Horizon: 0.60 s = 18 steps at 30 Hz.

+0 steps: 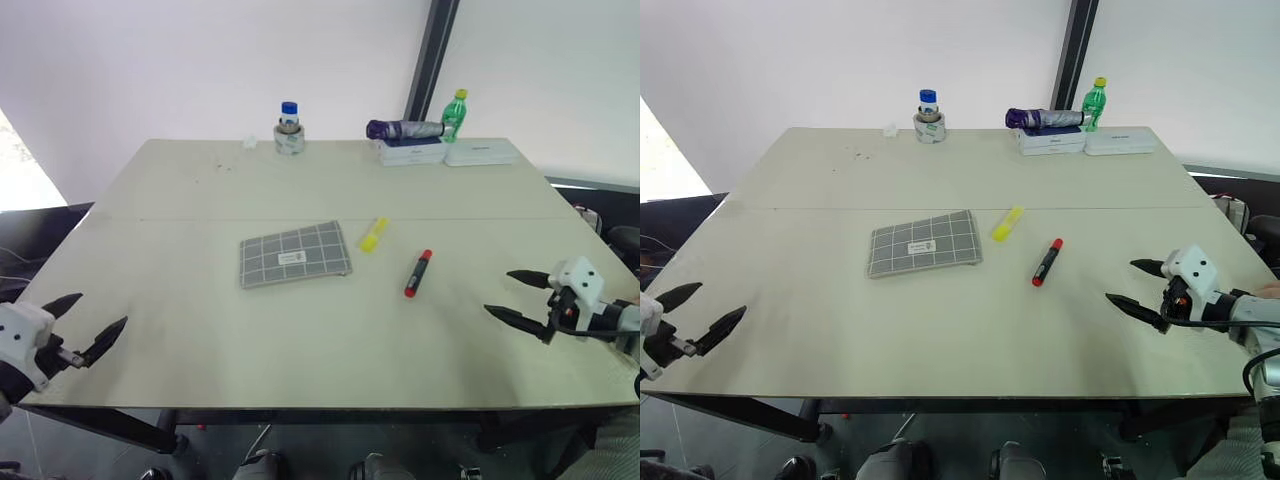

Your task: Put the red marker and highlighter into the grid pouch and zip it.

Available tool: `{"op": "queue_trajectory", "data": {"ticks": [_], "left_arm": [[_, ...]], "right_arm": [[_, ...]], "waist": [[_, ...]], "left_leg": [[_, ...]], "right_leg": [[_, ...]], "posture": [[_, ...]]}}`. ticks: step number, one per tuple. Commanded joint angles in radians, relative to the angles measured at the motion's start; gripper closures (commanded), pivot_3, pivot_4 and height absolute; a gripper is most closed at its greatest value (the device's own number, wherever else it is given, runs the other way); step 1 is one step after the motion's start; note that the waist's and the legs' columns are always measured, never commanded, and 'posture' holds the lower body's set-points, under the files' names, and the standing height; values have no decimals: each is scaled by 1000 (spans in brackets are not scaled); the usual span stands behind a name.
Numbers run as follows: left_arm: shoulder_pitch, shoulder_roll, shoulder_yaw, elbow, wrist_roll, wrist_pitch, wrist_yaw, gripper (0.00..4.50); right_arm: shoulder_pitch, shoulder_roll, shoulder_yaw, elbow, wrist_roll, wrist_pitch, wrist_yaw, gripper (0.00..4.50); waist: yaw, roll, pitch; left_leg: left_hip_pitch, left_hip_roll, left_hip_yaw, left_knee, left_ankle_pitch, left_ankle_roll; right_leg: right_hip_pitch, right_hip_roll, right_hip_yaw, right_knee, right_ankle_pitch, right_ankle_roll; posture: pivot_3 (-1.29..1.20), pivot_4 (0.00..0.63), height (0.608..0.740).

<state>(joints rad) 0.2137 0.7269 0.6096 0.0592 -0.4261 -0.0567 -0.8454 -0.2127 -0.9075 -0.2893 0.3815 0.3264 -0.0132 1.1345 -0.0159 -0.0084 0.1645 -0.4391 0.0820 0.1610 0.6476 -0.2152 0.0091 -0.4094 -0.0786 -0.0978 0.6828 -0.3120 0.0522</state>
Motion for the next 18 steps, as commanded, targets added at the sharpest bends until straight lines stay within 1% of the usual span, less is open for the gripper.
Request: {"op": "queue_trajectory", "data": {"ticks": [1, 4, 9, 18], "left_arm": [[-18, 3, 3, -20, 6, -41, 2, 0], [-46, 10, -13, -18, 36, -37, 37, 0], [-57, 19, -25, -18, 39, -31, 20, 0], [-77, 2, -32, -14, 22, -67, -2, 0]], "right_arm": [[-20, 12, 4, -10, -5, -27, -9, 10], [-33, 27, 17, -23, -6, -23, -17, 10], [-48, 34, 32, -18, -11, -30, -26, 10], [-63, 43, 48, -12, -20, -39, -41, 10]], "waist": [[1, 0, 0], [1, 0, 0], [0, 0, 0], [0, 0, 0]], "left_leg": [[0, 0, 0, 0, 0, 0], [0, 0, 0, 0, 0, 0], [0, 0, 0, 0, 0, 0], [0, 0, 0, 0, 0, 0]], "right_leg": [[0, 0, 0, 0, 0, 0], [0, 0, 0, 0, 0, 0], [0, 0, 0, 0, 0, 0], [0, 0, 0, 0, 0, 0]], "posture": [[0, 150, 738], [0, 150, 738], [0, 150, 738], [0, 150, 738]]}}
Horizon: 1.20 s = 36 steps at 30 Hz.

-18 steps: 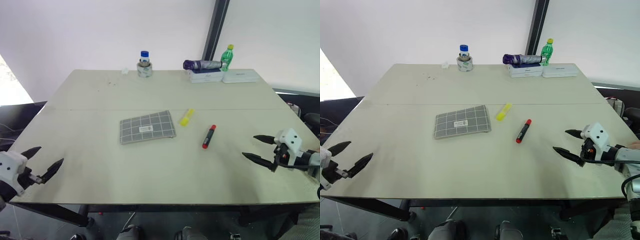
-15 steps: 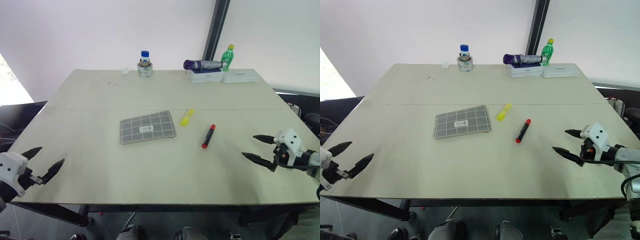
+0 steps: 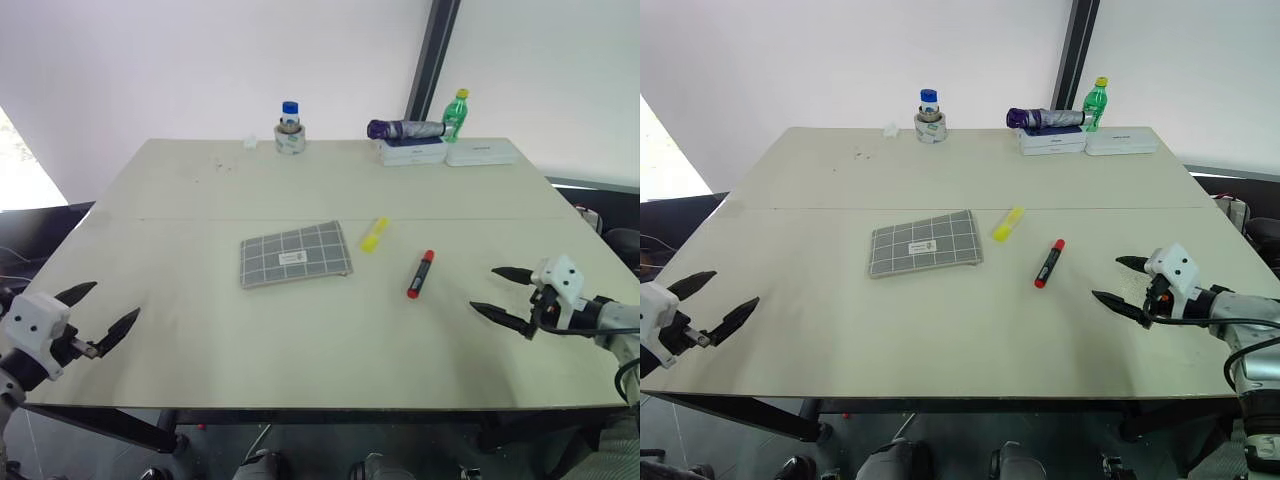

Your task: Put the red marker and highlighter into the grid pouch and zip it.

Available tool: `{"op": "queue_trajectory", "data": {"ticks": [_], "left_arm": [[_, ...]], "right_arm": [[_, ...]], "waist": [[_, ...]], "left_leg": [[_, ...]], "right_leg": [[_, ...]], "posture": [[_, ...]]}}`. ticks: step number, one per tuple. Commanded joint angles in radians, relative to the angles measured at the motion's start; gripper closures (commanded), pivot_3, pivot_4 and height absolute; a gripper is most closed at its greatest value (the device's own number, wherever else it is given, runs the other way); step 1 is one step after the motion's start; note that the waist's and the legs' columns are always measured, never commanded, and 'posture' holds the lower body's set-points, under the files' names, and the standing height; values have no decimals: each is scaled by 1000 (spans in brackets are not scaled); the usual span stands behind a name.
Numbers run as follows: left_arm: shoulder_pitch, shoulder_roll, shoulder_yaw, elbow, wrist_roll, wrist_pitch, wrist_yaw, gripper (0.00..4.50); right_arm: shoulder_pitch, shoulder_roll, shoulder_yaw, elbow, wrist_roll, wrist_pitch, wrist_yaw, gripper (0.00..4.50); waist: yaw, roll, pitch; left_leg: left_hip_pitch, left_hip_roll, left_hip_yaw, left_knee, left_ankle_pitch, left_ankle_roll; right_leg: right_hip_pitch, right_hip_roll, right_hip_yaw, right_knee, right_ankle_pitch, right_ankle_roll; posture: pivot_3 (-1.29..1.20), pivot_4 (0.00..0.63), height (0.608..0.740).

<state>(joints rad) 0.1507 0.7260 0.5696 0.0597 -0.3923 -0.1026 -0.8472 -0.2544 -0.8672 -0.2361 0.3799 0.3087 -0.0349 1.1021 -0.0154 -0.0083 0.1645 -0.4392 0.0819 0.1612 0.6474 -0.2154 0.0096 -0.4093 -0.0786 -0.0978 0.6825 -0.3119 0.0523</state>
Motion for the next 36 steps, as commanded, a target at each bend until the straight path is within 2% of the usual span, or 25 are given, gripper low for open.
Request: {"op": "queue_trajectory", "data": {"ticks": [1, 16, 19, 22, 26, 29, 31, 33, 36], "left_arm": [[-17, 1, 5, -16, -12, -21, 2, 0], [-35, -1, -35, -13, 29, -49, 21, 0], [-78, 8, -68, 29, 86, -101, 39, 0], [-149, 28, -133, 125, 208, -208, 75, 0], [-325, 68, -251, 329, 394, -401, 167, 0], [-440, 93, -332, 477, 503, -538, 236, 0], [-522, 129, -415, 583, 650, -664, 332, 0], [-584, 160, -497, 674, 776, -773, 422, 0], [-667, 159, -577, 778, 834, -861, 479, 0]], "right_arm": [[-24, 5, -4, -10, -3, -15, -10, 10], [-66, 38, 28, -36, 6, 33, -20, 10], [-105, 74, 46, -71, 5, 65, -46, 865], [-173, 155, 94, -97, -31, 54, -116, 2412], [-296, 307, 201, -40, -146, -21, -243, 4456], [-387, 370, 285, 74, -279, -113, -341, 4456], [-455, 413, 356, 163, -379, -168, -421, 4456], [-508, 461, 378, 236, -414, -203, -484, 4456], [-576, 488, 390, 350, -479, -234, -606, 4456]], "waist": [[0, 0, 0], [-1, 0, 0], [-1, 0, 0], [-1, 0, 0], [-2, 0, 0], [-1, 0, 0], [1, 0, 0], [0, 0, 0], [1, 0, 0]], "left_leg": [[0, 0, 0, 0, 0, 0], [0, 0, 0, 0, 0, 0], [0, 0, 0, 0, 0, 0], [0, 0, 0, 0, 0, 0], [0, 0, 0, 0, 0, 0], [-2, 0, 2, 0, 1, 0], [-3, -1, 3, 0, 2, -3], [-4, -1, 5, 0, 4, -5], [-4, -1, 7, 0, 4, -5]], "right_leg": [[0, 0, 0, 0, 0, 0], [0, 0, 0, 0, 0, 0], [0, 0, 0, 0, 0, 0], [0, 0, 0, 0, 0, 0], [-1, 1, 0, 0, 0, 0], [-3, 1, 0, 1, 1, 1], [-4, 1, -1, 1, 0, 1], [-5, 1, 0, 1, 0, 1], [-6, 1, 1, 1, 0, 1]], "posture": [[0, 150, 738], [0, 150, 738], [0, 150, 738], [0, 150, 738], [0, 150, 738], [0, 150, 738], [0, 150, 738], [0, 150, 738], [0, 150, 738]]}}
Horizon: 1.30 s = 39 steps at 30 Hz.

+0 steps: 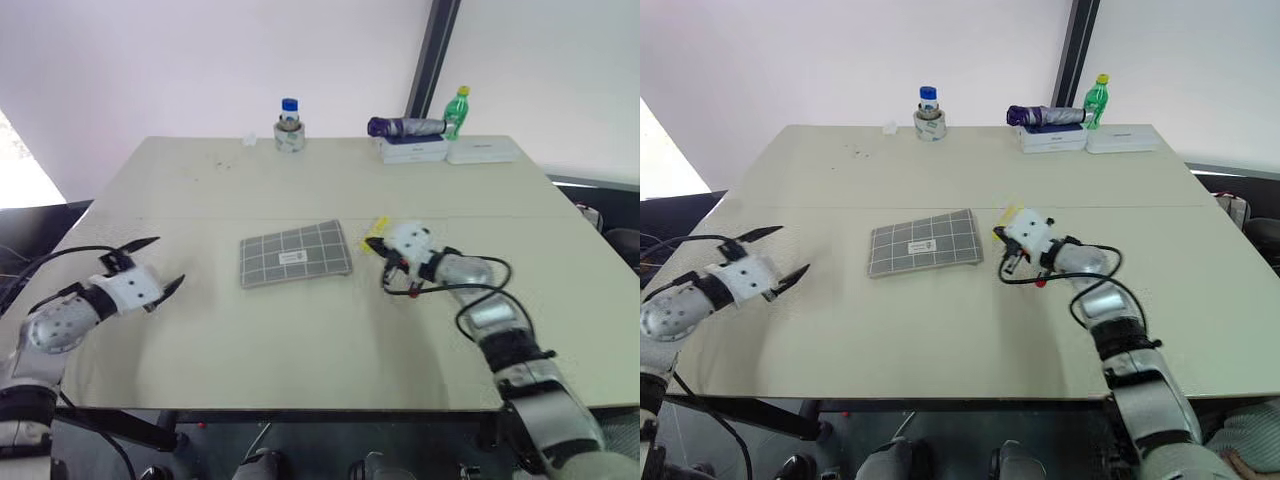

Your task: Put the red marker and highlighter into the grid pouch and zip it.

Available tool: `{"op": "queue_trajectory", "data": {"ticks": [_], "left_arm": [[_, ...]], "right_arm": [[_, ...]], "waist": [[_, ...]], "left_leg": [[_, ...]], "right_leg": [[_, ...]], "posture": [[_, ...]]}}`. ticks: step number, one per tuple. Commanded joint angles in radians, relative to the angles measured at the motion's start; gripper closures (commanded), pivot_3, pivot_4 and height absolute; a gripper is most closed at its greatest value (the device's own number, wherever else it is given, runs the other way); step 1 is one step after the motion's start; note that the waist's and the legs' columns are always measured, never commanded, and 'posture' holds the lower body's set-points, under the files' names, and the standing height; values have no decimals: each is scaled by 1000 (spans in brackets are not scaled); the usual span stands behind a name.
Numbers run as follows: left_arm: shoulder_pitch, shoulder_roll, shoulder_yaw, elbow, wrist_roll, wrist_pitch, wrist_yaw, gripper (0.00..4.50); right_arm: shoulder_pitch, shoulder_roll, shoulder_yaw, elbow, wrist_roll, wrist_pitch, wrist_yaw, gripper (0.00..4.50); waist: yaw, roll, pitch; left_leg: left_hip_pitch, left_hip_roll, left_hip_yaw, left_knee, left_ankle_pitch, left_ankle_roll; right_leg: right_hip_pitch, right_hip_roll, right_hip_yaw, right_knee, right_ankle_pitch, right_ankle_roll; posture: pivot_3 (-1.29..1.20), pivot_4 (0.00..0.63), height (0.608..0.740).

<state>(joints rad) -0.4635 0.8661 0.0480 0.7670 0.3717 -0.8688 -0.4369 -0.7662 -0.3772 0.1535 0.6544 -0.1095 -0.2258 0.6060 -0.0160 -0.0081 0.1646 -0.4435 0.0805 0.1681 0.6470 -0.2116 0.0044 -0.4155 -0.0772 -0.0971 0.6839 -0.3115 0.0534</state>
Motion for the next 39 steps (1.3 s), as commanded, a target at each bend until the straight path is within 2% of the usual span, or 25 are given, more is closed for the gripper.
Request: {"op": "queue_trajectory", "data": {"ticks": [1, 5, 14, 28, 39], "left_arm": [[-76, 18, -80, 96, 89, -123, 86, 0], [-147, 10, -192, 176, 220, -187, 193, 0], [-245, -4, -339, 285, 345, -227, 354, 0], [-335, -66, -473, 354, 410, -255, 459, 0], [-340, -72, -510, 369, 394, -293, 467, 0]], "right_arm": [[-81, 0, 6, 107, -79, -54, -139, 4456], [-141, 30, 36, 232, -125, -92, -212, 4456], [-198, 83, 101, 383, -210, -168, -296, 4456], [-239, 116, 165, 466, -296, -229, -343, 4456], [-244, 130, 167, 478, -309, -263, -347, 4456]], "waist": [[3, 0, 0], [-1, 0, 0], [-3, 0, 0], [0, 0, 0], [0, 0, 0]], "left_leg": [[0, 0, 0, 0, 0, 0], [-1, 0, 6, 0, 0, 0], [0, 1, 15, -1, 0, 0], [1, 2, 18, 0, 0, 0], [1, 2, 19, 1, 0, 0]], "right_leg": [[0, 0, 0, 0, 0, 0], [-3, 0, 2, 1, 0, 0], [-9, 1, 9, 7, 0, 0], [-10, 0, 10, 8, 0, 0], [-10, 0, 10, 9, 0, 1]], "posture": [[0, 150, 738], [0, 150, 738], [0, 150, 738], [0, 150, 738], [0, 150, 738]]}}
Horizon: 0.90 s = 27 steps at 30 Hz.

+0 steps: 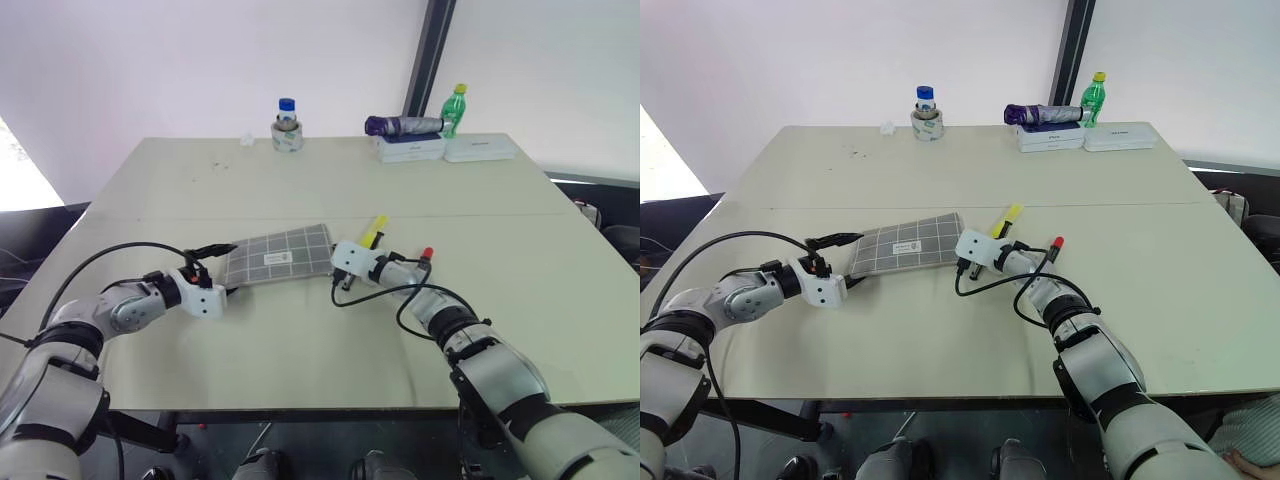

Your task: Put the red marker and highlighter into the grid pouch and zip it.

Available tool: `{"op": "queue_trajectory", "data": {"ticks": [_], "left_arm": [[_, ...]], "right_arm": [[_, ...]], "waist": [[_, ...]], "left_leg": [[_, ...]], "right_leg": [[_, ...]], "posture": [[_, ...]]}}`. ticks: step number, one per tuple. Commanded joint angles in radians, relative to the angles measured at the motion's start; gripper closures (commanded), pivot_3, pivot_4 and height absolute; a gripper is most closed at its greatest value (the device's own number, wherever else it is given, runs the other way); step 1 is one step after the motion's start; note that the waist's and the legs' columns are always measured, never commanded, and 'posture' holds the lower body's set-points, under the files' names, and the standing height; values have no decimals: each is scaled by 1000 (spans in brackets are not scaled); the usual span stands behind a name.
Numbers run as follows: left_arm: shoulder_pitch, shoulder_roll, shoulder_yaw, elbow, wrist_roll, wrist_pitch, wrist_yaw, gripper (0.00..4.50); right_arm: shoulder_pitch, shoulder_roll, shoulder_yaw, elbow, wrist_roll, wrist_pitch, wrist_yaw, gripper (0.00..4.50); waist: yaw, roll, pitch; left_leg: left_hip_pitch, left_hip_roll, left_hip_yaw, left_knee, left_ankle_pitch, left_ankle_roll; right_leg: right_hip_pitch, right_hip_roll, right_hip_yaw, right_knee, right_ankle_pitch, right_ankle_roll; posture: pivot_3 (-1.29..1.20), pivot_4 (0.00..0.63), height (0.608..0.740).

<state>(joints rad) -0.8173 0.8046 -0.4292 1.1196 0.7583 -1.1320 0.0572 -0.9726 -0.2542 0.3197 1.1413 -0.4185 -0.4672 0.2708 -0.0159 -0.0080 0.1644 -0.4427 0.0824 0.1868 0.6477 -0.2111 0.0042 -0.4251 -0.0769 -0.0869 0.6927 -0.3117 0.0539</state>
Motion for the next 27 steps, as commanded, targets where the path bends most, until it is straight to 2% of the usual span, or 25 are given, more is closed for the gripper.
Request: {"op": "queue_trajectory", "data": {"ticks": [1, 4, 9, 11, 12, 17, 20, 24, 27], "left_arm": [[14, -13, -31, 27, -7, -35, -50, 0], [17, -13, -26, 33, -24, -39, -67, 852], [35, -20, -7, 43, -76, -53, -110, 3428], [44, -24, 7, 47, -110, -58, -142, 4212], [48, -27, 15, 47, -131, -62, -160, 4465], [73, -48, 77, 42, -296, -64, -306, 4465], [110, -84, 163, -8, -526, 7, -495, 4465], [242, -73, 235, -283, -810, 294, -784, 4465], [354, -38, 291, -521, -886, 482, -815, 4465]], "right_arm": [[-38, 7, 0, -8, 0, -22, -12, 4456], [-36, 4, 0, -6, -1, -21, -13, 4500], [-34, -2, -2, -6, 0, -24, -10, 4500], [-34, -5, -2, -7, -1, -24, -10, 4500], [-34, -7, -4, -8, 1, -24, -10, 4500], [-31, -20, -14, -26, 13, -26, 0, 4500], [-20, -43, -38, -66, 42, -26, 29, 4500], [61, -89, -100, -257, 178, -10, 216, 4500], [140, -104, -165, -448, 328, 131, 352, 4500]], "waist": [[-1, 0, 0], [-3, 0, 0], [-4, 1, 0], [-4, 1, -1], [-4, 1, -1], [-6, 1, -1], [-5, 1, -1], [-9, 1, -1], [-22, 1, 0]], "left_leg": [[0, 0, 0, 0, 0, 0], [0, 0, 0, 0, 0, 0], [0, 0, 1, 0, 0, 0], [0, 0, 1, 0, 0, 0], [0, 0, 1, 0, 0, 0], [0, 0, 2, 0, 0, 0], [0, 0, 2, 0, 0, 0], [0, 1, 1, 2, 0, 0], [0, 1, 0, 2, 0, 0]], "right_leg": [[0, 0, 0, 0, 0, 0], [0, 0, 0, 0, 0, 0], [-1, 0, 0, 1, 0, 0], [-1, 0, 1, 1, 0, 0], [-1, 0, 1, 1, 0, 0], [-1, 0, 1, 1, 0, 0], [-1, 0, 1, 1, 0, 0], [-1, 0, 2, 2, 0, 0], [-1, 1, 2, 3, -1, 1]], "posture": [[0, 150, 738], [0, 150, 738], [0, 150, 738], [0, 150, 738], [0, 150, 738], [0, 150, 738], [0, 150, 738], [0, 150, 738], [0, 150, 738]]}}
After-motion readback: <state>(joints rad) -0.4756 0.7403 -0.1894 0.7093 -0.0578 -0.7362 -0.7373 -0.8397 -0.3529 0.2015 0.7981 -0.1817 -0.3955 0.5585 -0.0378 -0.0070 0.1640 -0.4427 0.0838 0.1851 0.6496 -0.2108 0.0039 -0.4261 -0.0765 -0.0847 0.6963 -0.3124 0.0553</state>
